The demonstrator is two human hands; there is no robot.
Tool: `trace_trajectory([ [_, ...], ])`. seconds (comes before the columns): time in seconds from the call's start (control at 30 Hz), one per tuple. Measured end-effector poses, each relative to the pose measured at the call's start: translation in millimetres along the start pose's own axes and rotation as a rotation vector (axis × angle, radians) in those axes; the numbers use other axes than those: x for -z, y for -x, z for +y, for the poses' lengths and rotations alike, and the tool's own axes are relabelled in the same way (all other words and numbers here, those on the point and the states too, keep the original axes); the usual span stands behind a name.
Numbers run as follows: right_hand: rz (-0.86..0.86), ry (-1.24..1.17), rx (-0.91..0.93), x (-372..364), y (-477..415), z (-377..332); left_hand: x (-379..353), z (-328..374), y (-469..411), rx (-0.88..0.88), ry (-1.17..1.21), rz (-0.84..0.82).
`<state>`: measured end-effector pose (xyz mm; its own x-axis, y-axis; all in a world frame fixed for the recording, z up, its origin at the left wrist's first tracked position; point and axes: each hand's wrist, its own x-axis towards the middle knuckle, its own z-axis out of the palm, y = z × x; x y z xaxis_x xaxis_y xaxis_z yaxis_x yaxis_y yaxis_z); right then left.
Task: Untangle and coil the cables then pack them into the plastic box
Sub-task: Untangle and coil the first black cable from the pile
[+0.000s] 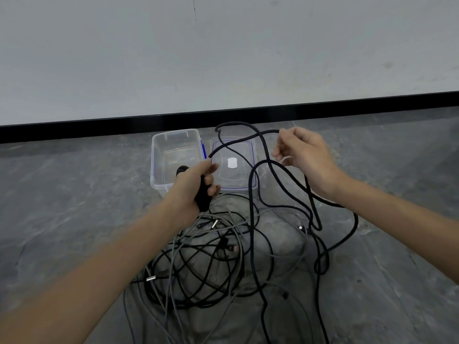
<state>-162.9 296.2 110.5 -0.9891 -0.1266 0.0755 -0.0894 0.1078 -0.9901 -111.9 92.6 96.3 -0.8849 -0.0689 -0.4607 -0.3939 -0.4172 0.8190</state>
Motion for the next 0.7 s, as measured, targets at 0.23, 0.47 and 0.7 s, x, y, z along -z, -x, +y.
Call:
trace_trajectory([
  [0.23,-0.096,-0.036,0.043,3,1,-8,0,-2,-4,0.033,-0.074,0.015],
  [0.47,-0.384,-0.083,0.098,2,12,-21,1,-3,-10,0.056,-0.193,-0.012],
  [0.7,-0.807,0.185,0.081,-23,34,-32,-14,-2,-8,0.023,-0.201,-0.202],
])
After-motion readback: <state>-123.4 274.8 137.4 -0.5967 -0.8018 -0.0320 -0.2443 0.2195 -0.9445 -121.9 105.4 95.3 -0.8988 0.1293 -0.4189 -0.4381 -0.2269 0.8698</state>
